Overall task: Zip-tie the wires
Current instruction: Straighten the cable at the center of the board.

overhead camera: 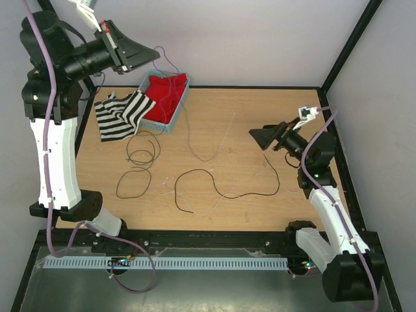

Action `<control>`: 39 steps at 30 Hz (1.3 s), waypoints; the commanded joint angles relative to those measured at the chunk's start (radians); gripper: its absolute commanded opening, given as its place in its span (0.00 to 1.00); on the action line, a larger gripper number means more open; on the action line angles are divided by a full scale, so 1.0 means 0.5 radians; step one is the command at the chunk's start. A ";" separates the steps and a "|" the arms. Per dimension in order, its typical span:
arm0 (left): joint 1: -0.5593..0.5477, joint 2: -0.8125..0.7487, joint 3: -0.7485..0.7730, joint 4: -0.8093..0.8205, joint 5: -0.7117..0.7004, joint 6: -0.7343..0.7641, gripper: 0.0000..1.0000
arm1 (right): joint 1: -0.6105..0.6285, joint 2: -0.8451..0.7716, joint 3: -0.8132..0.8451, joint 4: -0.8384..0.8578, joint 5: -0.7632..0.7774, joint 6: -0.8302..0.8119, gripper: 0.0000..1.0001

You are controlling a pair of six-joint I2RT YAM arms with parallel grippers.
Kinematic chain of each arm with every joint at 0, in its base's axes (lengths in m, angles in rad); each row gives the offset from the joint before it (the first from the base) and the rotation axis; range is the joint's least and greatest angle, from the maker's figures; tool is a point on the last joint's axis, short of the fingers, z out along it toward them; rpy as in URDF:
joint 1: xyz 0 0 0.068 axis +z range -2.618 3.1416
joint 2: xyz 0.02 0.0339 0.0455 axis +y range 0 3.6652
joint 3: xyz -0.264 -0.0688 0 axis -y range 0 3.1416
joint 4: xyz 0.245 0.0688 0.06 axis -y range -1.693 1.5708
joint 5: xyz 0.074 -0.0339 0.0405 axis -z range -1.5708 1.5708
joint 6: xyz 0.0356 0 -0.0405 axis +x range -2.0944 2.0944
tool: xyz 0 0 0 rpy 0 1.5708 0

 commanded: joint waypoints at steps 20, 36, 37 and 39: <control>-0.300 -0.143 -0.123 0.165 0.194 -0.160 0.00 | 0.830 0.365 0.000 0.862 0.473 -0.640 0.99; -0.498 -0.083 -0.112 0.287 0.248 -0.259 0.01 | 1.189 0.691 -0.144 1.083 0.474 -0.726 0.99; -0.502 -0.083 -0.105 0.296 0.254 -0.269 0.01 | 1.189 0.709 -0.124 1.085 0.487 -0.739 0.99; -0.507 -0.079 -0.097 0.318 0.270 -0.294 0.01 | 1.189 0.753 -0.077 1.081 0.497 -0.765 0.99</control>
